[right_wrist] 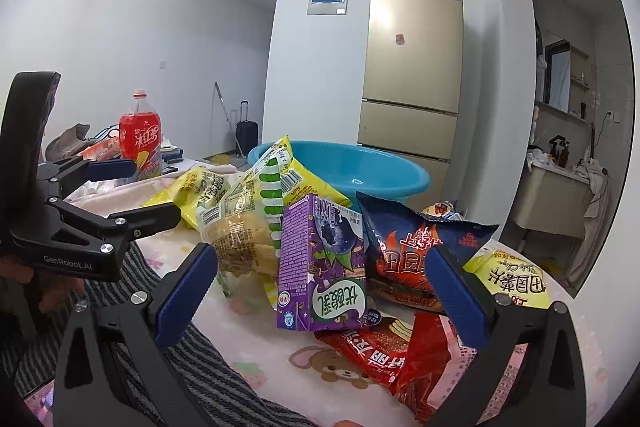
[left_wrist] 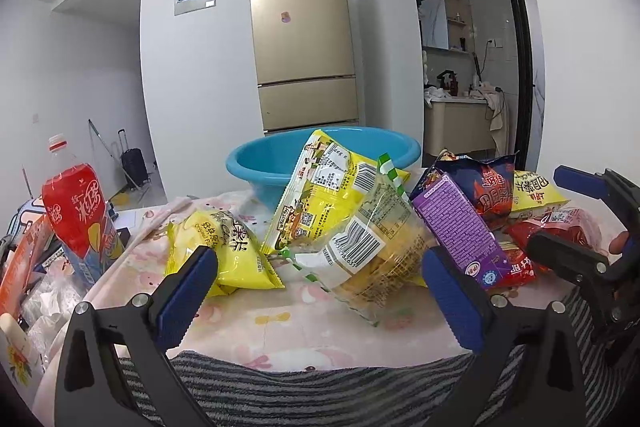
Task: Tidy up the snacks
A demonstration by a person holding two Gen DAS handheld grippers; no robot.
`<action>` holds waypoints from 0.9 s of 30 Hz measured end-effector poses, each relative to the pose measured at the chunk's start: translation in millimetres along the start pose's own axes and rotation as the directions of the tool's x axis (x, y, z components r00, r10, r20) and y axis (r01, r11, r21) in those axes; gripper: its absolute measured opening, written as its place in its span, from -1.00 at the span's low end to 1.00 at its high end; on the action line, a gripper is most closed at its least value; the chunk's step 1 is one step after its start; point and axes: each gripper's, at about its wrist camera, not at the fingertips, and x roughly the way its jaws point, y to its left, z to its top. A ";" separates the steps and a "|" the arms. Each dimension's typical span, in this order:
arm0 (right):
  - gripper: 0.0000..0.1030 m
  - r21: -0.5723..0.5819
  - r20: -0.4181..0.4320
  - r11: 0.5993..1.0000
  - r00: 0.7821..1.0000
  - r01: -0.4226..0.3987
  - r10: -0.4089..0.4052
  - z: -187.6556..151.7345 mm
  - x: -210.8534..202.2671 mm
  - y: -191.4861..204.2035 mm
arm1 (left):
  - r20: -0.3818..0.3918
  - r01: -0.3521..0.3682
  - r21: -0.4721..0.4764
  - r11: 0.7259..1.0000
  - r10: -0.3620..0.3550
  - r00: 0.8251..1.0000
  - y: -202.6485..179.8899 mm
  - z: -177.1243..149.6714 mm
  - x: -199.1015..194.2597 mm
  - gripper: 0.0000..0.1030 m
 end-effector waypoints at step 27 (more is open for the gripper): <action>1.00 0.013 -0.019 1.000 1.000 -0.015 0.016 -1.0 1.3 -1.2 | -0.026 0.014 0.022 1.000 -0.013 1.000 -0.2 -1.4 7.8 1.00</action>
